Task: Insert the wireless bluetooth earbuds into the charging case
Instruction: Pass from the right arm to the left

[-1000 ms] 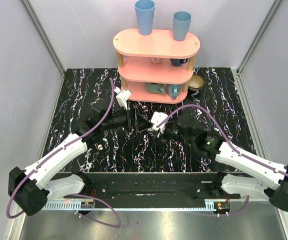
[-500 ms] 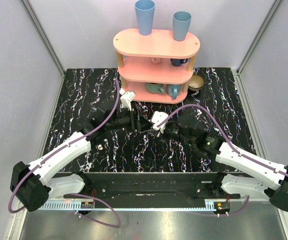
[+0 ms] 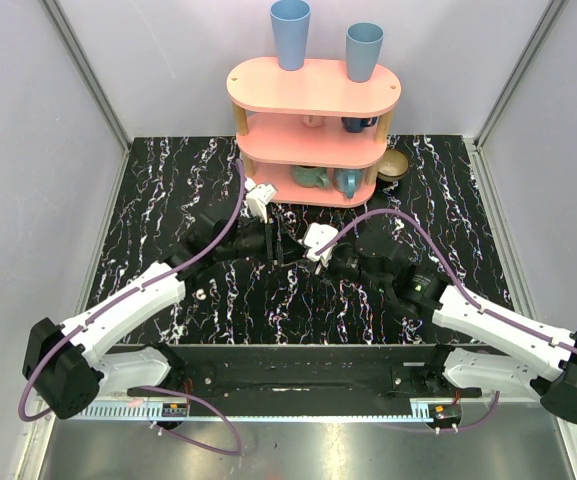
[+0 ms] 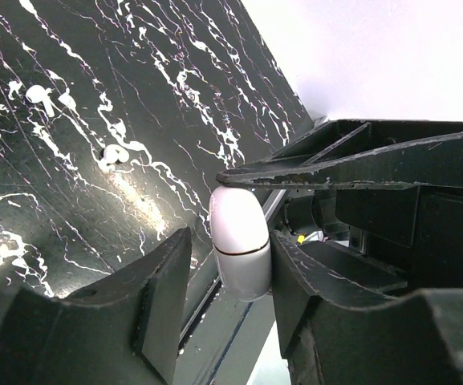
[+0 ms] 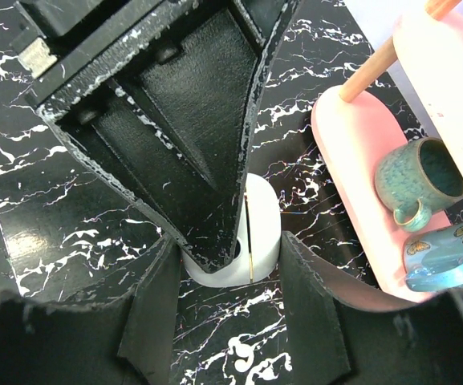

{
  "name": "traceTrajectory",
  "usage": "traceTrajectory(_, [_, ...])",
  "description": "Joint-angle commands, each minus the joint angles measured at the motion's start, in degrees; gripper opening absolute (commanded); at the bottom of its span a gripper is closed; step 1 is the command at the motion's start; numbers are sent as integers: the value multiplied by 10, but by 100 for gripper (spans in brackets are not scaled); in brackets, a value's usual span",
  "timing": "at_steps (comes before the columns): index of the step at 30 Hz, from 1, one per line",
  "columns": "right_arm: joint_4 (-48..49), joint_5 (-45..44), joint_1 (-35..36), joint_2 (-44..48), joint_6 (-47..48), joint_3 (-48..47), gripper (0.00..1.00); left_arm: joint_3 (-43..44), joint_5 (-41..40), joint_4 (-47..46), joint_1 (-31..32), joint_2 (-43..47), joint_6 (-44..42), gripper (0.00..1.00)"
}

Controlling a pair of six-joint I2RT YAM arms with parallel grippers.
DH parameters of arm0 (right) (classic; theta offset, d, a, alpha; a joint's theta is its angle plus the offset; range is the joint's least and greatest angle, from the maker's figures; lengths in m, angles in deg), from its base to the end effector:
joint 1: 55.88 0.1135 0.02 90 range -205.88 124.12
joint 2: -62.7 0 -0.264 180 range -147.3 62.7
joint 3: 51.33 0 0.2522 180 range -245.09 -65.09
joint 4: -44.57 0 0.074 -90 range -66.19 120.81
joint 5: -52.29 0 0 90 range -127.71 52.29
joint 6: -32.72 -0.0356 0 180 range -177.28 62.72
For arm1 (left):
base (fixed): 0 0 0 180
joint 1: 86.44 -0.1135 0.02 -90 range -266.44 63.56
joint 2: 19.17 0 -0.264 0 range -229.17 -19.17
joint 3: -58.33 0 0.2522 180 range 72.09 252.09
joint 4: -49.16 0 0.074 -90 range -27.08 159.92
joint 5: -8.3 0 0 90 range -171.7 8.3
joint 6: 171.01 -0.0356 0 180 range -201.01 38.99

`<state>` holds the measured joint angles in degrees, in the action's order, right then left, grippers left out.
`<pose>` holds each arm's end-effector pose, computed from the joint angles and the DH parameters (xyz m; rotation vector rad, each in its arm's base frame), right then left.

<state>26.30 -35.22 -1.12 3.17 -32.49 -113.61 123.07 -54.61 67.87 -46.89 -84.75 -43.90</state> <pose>0.1393 0.1999 0.3238 -1.2139 1.4102 0.4047 0.1922 -0.1797 0.3148 0.3992 2.0781 -1.3077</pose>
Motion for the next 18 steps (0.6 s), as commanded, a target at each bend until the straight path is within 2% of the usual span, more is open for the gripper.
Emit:
traceTrajectory(1, [26, 0, 5, 9, -4, -2, 6, 17, 9, -35, 4, -6, -2, 47])
traceTrajectory(5, [25, -1, 7, 7, -1, -1, 6, 16, 12, -35, 5, -7, -2, 39])
traceTrajectory(6, [25, -2, 7, 7, 0, -1, 7, 15, 12, -35, 5, -7, -2, 34])
traceTrajectory(7, [25, -2, 7, 6, 0, -1, 7, 15, 14, -35, 5, -7, -2, 25])
traceTrajectory(9, [24, -2, 6, 6, -2, -1, 9, 16, 15, -35, 6, -8, -2, 20])
traceTrajectory(12, [30, -7, 7, 8, -5, 1, 12, 17, 23, -35, 5, -9, -8, 8])
traceTrajectory(14, [38, -15, 6, 11, -19, 2, 39, 17, 26, -35, 5, -8, -17, 0])
traceTrajectory(15, [40, -18, 7, 14, -27, 1, 49, 15, 26, -35, 6, -7, -25, 0])
traceTrajectory(16, [40, -19, 7, 17, -34, -2, 64, 14, 22, -33, 6, -5, -30, 0])
traceTrajectory(18, [40, -20, 6, 28, -60, -4, 73, 11, 5, -28, 6, 2, -50, 0])
